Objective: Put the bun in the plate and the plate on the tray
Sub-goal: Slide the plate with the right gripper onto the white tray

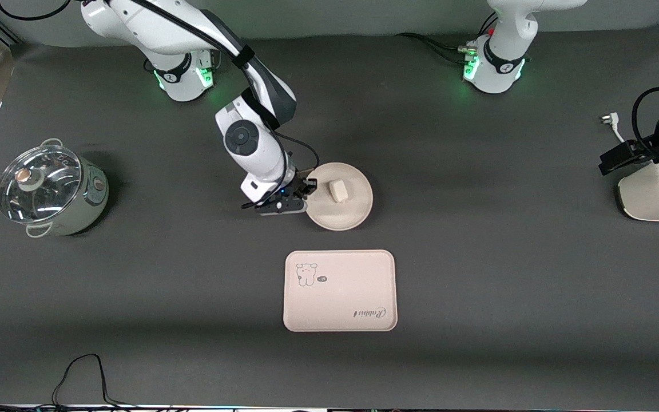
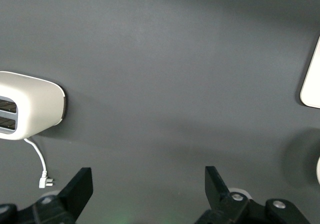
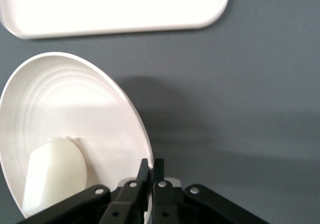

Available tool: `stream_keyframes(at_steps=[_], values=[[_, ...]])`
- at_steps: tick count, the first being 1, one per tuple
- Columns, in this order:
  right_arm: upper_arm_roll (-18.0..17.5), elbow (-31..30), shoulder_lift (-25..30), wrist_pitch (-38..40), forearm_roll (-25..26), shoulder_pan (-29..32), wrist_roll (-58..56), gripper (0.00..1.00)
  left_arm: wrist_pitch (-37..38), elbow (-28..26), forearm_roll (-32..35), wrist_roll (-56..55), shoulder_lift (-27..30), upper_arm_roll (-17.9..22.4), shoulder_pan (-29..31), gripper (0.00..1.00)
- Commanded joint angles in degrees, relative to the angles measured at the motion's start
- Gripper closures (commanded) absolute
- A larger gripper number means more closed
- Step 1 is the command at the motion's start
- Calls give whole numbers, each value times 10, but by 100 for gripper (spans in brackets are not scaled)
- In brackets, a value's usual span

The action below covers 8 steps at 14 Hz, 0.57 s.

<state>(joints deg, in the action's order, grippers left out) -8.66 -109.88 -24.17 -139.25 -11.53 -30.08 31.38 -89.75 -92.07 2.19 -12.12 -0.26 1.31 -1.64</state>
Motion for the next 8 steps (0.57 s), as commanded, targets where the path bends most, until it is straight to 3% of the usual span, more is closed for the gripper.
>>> stream_keyframes(at_steps=[1,3,8], values=[[0,81,-11,37,-26,10,0,100,14,22,-6,3,-2,1,1,0],[0,147,-47,38,-26,29,-4,100,7,23,-5,2,-4,1,-1,0],[0,366,-198,64,-17,52,-4,100,7,23,-3,9,-6,2,3,0]])
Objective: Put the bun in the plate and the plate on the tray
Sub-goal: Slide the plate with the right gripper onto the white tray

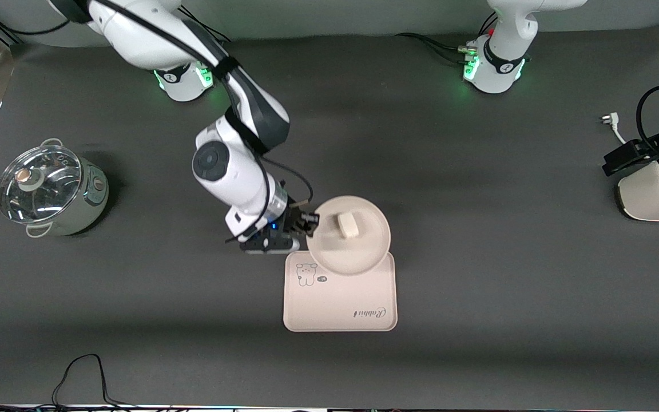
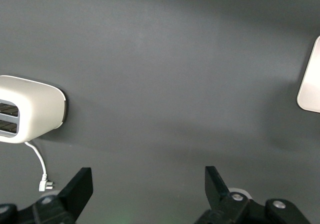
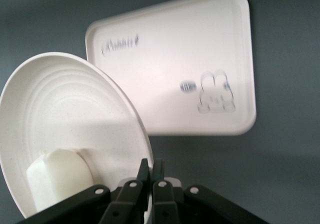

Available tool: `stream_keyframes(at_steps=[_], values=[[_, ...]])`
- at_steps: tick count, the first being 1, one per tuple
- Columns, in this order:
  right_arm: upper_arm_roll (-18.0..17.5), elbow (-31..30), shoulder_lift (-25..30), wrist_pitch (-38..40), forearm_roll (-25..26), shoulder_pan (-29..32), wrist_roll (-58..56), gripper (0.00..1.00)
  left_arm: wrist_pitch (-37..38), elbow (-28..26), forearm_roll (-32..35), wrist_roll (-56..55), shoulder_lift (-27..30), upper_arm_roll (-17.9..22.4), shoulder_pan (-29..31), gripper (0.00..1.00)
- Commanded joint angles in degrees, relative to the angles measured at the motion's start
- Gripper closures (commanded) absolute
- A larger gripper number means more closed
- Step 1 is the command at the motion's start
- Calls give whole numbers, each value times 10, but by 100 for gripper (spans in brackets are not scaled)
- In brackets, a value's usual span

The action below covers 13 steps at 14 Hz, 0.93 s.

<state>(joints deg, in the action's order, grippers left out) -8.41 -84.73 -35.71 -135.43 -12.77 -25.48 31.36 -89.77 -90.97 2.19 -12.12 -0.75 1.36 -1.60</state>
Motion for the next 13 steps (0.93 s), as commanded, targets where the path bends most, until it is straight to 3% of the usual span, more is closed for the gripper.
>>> stream_keyframes(at_steps=[1,3,6,13], values=[[-2,140,-108,26,-2,6,-7,100,7,12,-3,9,-1,1,2,0],[5,191,-164,25,-1,8,-17,100,7,12,-4,10,1,2,4,0],[9,219,-212,11,-1,14,-39,100,16,14,-4,12,6,4,5,0],[9,233,-250,-15,-1,26,-57,100,32,29,-4,12,5,6,6,0]])
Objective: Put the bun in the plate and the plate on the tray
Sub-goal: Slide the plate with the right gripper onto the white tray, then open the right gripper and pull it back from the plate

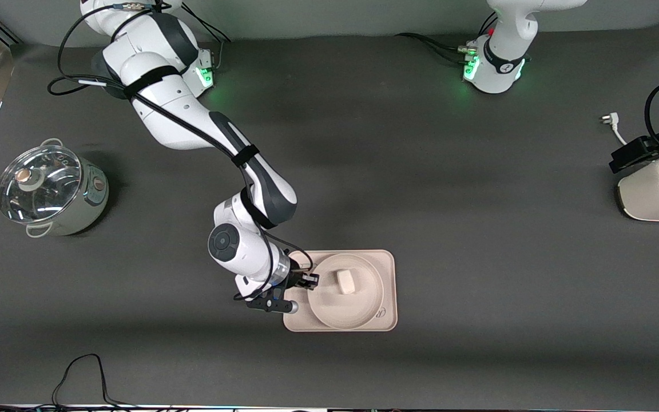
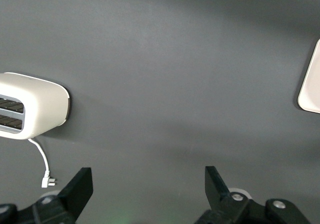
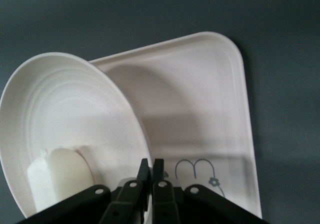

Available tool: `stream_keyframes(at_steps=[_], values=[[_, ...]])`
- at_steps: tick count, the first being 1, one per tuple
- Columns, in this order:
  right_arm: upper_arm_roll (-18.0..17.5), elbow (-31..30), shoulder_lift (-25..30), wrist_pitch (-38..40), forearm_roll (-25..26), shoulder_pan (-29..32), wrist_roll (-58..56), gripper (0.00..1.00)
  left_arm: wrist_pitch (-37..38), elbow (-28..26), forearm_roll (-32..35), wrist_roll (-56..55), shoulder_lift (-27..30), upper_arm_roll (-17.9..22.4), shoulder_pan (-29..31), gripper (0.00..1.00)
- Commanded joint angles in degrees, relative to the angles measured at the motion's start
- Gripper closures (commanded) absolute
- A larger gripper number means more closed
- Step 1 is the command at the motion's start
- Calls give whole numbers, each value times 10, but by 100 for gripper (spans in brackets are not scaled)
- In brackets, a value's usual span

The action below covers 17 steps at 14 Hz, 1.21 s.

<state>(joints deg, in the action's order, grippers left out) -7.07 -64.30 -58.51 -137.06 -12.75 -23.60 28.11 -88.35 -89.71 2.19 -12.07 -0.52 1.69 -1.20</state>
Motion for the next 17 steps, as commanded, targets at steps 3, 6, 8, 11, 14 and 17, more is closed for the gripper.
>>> stream_keyframes(at_steps=[3,6,8,11,14,17], values=[[-4,28,-32,-27,-2,8,-24,100,18,18,-4,11,3,2,1,0],[-5,30,-35,-27,-2,7,-24,22,17,23,-6,11,2,2,1,0],[-5,30,-29,-27,-1,7,-25,0,18,23,-5,12,2,2,1,0],[-4,29,1,-4,24,8,-30,0,16,23,-5,13,-1,2,1,0],[-4,15,52,77,51,20,-66,0,18,20,-5,14,1,2,1,0],[-4,-90,164,139,48,68,-180,0,27,20,-4,30,1,2,1,0]])
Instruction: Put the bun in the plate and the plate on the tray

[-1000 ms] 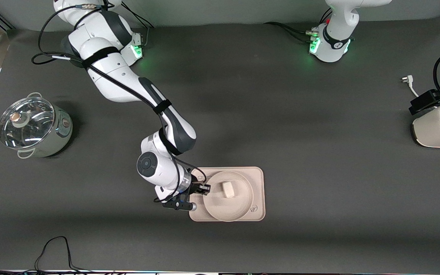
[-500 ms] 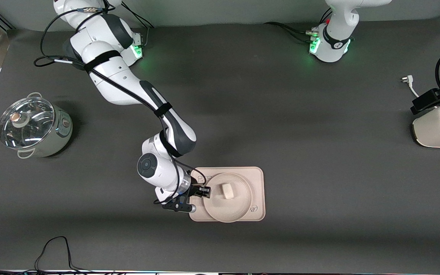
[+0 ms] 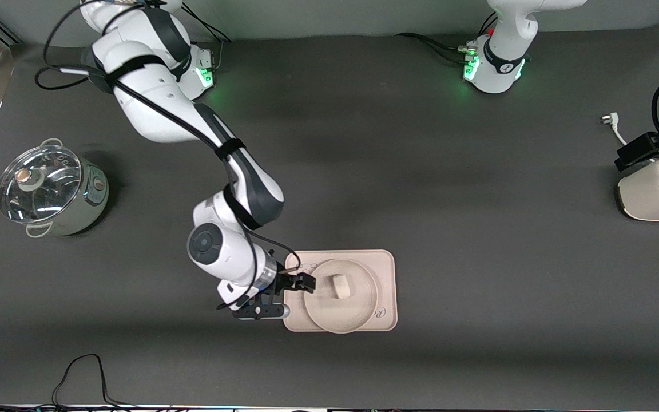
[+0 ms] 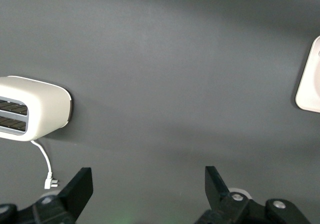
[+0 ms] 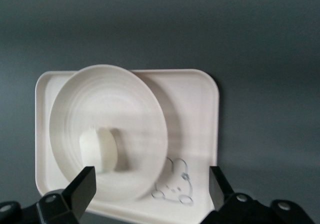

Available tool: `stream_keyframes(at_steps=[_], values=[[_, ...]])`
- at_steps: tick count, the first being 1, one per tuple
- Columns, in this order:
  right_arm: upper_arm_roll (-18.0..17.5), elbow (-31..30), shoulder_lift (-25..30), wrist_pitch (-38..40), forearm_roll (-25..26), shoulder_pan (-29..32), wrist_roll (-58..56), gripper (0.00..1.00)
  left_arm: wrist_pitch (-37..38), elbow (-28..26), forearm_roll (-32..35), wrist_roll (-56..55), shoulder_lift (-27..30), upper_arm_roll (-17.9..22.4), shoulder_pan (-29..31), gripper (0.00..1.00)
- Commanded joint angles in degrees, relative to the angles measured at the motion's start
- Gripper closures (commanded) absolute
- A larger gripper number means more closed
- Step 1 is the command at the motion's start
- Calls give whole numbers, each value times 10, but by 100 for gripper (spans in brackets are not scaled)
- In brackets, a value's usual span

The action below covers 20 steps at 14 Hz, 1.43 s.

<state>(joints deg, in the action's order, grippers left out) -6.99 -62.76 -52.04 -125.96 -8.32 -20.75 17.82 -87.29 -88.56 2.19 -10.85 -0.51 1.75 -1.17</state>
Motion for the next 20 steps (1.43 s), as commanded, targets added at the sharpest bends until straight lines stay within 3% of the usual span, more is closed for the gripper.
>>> stream_keyframes(at_steps=[1,3,8,10,14,16,20], values=[[-5,-144,146,40,3,57,-115,0,14,8,-5,17,2,1,1,0],[-3,-196,223,84,2,87,-136,0,13,6,-5,17,0,1,1,0],[79,-246,372,248,3,93,-139,0,11,1,-8,16,0,1,1,0],[99,-292,435,264,10,93,-139,0,10,0,-8,16,-1,1,1,0],[112,-308,497,328,57,112,-132,0,9,-8,-9,14,1,1,1,0],[112,-315,522,364,58,127,-137,0,9,-8,-11,13,1,1,1,0],[110,-373,571,362,59,141,-133,0,9,-8,-13,10,2,2,2,0]])
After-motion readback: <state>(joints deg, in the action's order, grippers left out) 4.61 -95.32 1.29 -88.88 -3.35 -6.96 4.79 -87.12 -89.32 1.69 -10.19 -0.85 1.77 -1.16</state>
